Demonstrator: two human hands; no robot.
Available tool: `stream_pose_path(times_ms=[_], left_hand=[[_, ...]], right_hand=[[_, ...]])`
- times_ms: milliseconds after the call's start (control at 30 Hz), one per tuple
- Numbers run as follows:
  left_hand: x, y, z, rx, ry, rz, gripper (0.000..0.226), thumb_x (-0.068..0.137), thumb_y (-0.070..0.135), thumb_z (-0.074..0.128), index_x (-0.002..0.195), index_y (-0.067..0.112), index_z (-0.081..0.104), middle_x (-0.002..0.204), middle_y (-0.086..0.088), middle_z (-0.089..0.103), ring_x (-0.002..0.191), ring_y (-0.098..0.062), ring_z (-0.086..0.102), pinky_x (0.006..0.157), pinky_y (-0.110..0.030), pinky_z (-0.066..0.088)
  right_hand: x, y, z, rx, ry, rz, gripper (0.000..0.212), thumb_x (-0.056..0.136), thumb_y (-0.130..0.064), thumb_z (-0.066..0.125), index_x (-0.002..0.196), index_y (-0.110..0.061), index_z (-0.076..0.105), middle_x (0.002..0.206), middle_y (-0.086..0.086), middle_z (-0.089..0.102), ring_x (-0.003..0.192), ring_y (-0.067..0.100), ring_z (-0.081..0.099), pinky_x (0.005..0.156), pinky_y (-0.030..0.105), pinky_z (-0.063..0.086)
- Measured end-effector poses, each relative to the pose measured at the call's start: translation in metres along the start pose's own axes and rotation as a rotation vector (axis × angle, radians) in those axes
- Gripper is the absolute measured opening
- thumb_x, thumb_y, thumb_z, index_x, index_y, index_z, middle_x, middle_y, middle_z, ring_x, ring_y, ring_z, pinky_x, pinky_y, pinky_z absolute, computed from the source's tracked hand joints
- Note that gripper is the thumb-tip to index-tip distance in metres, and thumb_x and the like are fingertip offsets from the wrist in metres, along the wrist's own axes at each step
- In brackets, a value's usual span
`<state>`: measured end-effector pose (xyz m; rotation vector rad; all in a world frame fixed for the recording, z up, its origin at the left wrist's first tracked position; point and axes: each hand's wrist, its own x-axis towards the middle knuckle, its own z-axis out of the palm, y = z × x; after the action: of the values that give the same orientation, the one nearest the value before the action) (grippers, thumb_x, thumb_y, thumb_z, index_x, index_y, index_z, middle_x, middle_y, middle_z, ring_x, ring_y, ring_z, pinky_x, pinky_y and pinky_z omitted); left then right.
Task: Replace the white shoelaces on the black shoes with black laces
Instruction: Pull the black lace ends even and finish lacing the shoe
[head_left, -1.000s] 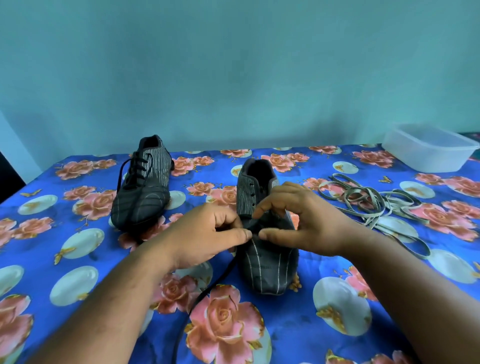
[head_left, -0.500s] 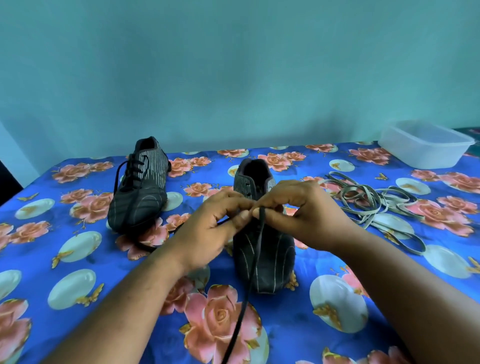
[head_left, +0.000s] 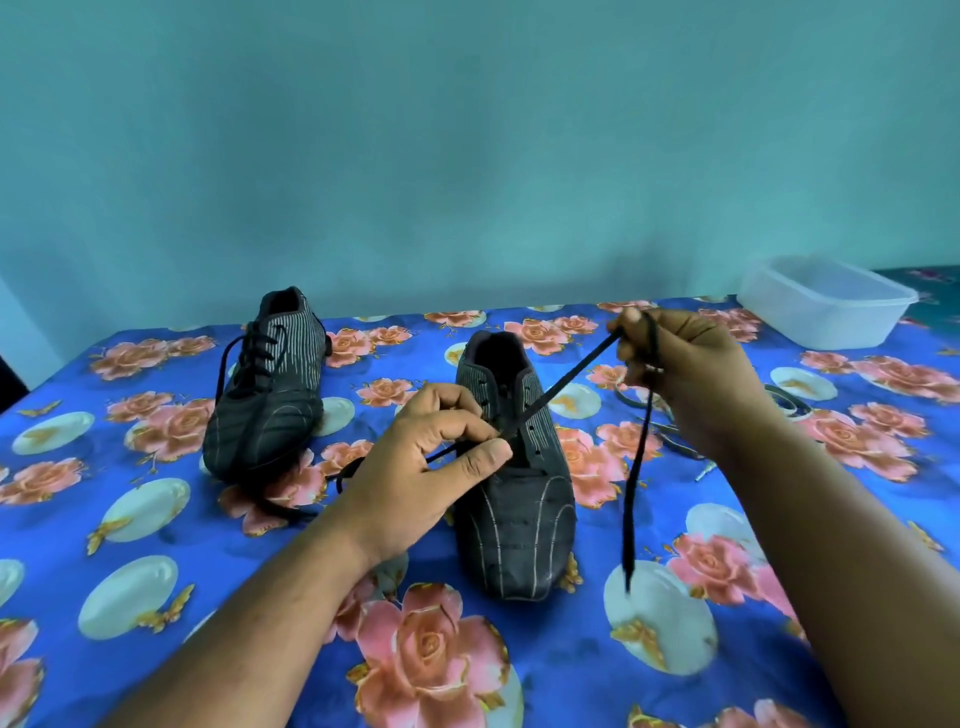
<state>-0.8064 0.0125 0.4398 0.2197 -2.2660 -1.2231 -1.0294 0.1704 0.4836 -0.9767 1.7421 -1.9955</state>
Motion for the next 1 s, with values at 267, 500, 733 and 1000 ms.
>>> stream_pose_path(times_ms=[267,500,733,1000], left_hand=[[-0.001,0.002,0.001,-0.056,-0.013,-0.015,0.024,0.087,0.053,0.073,0.083,0.029,0.077,0.110,0.005,0.053,0.113,-0.009,0.053,0.096,-0.007,0.033],[-0.001,0.002,0.002,-0.147,0.032,-0.002,0.024,0.081,0.050,0.070,0.080,0.026,0.073,0.105,0.010,0.056,0.103,-0.003,0.055,0.092,-0.011,0.038],[0.000,0.004,0.001,-0.032,0.051,0.026,0.020,0.083,0.054,0.067,0.082,0.035,0.072,0.103,0.013,0.058,0.106,-0.010,0.057,0.091,-0.011,0.038],[0.002,-0.001,0.000,0.023,0.091,0.009,0.017,0.085,0.039,0.073,0.082,0.022,0.073,0.101,0.008,0.059,0.101,-0.012,0.056,0.090,-0.007,0.037]], right_hand=[[0.015,0.018,-0.038,0.047,0.394,0.242,0.009,0.097,-0.015,0.064,0.093,-0.017,0.072,0.079,0.000,0.073,0.049,0.014,0.045,0.055,0.028,0.040],[0.004,0.008,-0.007,-0.834,0.079,-0.122,0.034,0.089,-0.021,0.061,0.121,-0.034,0.065,0.108,-0.003,0.057,0.092,0.013,0.058,0.082,0.028,0.044],[-0.032,0.007,0.044,-0.898,-0.543,-0.527,0.031,0.097,-0.058,0.052,0.100,-0.036,0.073,0.107,-0.016,0.055,0.107,0.018,0.047,0.096,0.035,0.039],[-0.021,-0.001,0.017,-0.317,-0.565,-0.174,0.023,0.097,-0.031,0.062,0.085,-0.012,0.069,0.080,-0.004,0.064,0.078,0.008,0.055,0.077,0.024,0.043]])
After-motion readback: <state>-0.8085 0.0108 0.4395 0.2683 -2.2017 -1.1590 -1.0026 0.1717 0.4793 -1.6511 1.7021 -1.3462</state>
